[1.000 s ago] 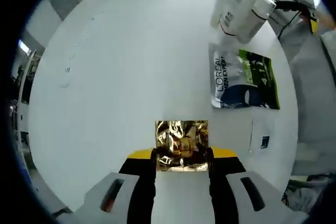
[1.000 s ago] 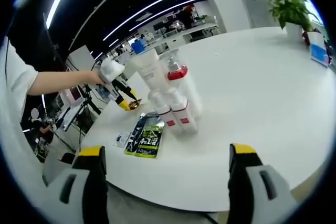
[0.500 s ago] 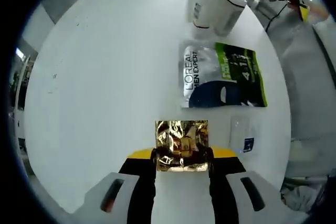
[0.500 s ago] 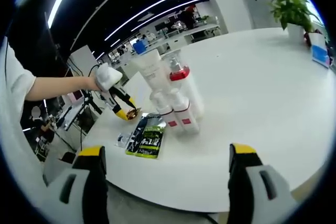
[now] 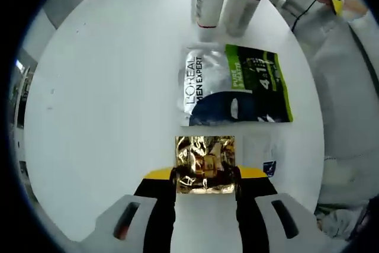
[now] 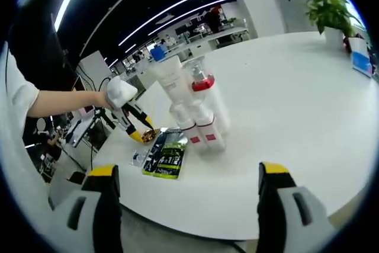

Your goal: Arrange the skincare products in the storage area until every visible bottle or jar stands upright without overlapping.

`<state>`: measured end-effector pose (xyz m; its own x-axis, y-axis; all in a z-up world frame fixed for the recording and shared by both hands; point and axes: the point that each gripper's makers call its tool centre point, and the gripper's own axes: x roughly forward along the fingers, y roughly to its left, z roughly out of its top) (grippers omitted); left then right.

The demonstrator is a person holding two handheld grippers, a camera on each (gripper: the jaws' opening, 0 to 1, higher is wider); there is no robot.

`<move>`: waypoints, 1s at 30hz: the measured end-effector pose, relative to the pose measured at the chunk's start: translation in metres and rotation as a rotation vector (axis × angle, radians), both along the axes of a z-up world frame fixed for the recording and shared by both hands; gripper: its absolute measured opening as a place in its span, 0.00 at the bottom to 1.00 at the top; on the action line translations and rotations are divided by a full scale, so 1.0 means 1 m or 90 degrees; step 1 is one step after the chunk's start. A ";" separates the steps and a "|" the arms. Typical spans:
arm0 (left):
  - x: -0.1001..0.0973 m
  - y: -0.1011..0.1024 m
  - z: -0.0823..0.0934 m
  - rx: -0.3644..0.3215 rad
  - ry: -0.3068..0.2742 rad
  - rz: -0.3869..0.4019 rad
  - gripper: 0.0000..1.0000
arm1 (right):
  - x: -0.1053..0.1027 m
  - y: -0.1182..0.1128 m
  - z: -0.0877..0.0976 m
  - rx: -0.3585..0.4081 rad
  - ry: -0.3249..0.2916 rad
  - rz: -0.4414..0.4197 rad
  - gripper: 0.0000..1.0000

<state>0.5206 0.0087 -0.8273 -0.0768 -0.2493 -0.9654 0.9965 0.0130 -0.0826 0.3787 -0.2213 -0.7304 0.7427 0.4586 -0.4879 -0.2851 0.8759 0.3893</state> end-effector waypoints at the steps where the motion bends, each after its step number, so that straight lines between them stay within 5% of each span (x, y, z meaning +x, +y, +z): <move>1: 0.000 0.001 0.000 0.001 -0.001 0.000 0.36 | 0.000 0.000 0.000 0.000 0.000 0.000 0.98; 30: 0.001 0.001 0.001 -0.008 -0.020 0.001 0.41 | 0.002 0.002 0.000 -0.001 -0.006 0.001 0.97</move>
<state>0.5214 0.0098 -0.8266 -0.0468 -0.2613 -0.9641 0.9985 0.0137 -0.0521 0.3805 -0.2196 -0.7300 0.7460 0.4598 -0.4818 -0.2905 0.8756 0.3859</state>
